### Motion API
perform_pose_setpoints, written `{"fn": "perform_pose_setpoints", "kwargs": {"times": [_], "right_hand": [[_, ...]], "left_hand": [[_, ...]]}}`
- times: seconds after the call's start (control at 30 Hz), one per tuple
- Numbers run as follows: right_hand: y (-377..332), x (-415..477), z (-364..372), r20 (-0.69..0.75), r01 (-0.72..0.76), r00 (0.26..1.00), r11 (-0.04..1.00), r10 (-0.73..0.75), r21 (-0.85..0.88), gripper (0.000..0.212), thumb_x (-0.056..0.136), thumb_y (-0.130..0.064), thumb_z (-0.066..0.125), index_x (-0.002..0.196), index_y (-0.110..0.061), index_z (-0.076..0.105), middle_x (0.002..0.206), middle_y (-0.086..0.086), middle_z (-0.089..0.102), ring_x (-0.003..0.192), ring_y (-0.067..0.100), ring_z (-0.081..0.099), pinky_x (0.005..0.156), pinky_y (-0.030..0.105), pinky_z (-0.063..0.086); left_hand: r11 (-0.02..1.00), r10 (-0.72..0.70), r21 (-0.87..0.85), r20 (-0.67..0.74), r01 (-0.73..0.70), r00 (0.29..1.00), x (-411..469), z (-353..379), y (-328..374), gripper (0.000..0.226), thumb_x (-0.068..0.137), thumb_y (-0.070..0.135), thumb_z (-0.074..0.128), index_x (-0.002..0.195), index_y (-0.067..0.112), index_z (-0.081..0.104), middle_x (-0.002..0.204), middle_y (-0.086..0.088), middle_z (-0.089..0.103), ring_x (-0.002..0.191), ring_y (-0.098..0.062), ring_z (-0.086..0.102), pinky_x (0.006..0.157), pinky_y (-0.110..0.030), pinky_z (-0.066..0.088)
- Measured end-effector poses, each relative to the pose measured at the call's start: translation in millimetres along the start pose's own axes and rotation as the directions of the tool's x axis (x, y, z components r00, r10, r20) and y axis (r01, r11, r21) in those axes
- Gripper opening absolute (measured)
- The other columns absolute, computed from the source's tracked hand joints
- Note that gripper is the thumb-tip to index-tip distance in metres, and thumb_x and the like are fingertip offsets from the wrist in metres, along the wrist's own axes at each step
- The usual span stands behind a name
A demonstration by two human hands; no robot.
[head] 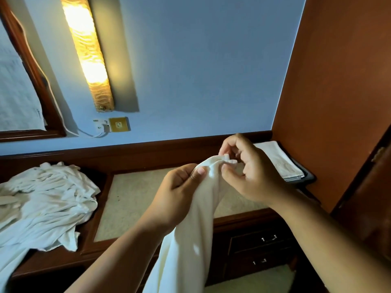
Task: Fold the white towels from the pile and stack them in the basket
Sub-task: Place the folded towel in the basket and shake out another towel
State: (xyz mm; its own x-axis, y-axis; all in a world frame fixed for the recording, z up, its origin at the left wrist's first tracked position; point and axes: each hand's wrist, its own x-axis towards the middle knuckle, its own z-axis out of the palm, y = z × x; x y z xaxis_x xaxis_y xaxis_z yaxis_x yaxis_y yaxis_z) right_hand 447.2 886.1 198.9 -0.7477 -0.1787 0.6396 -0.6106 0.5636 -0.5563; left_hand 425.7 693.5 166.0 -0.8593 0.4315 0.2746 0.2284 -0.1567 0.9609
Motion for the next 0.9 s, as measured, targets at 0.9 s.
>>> {"fn": "perform_pose_setpoints", "kwargs": {"times": [0.9], "right_hand": [[-18,17,16,-0.140,-0.192,0.969,0.977,0.204,0.093,0.013,0.075,-0.028,0.073,0.069,-0.025,0.061,0.082,-0.007,0.072,0.077,0.012,0.066,0.071,0.035,0.054]], "left_hand": [[0.918,0.242,0.305,0.077,-0.254,0.967,-6,-23,-24,0.042,0.091,0.060,0.062,0.103,0.020,0.061,0.088,-0.003,0.064,0.078,-0.029,0.060,0.066,-0.045,0.054]]}}
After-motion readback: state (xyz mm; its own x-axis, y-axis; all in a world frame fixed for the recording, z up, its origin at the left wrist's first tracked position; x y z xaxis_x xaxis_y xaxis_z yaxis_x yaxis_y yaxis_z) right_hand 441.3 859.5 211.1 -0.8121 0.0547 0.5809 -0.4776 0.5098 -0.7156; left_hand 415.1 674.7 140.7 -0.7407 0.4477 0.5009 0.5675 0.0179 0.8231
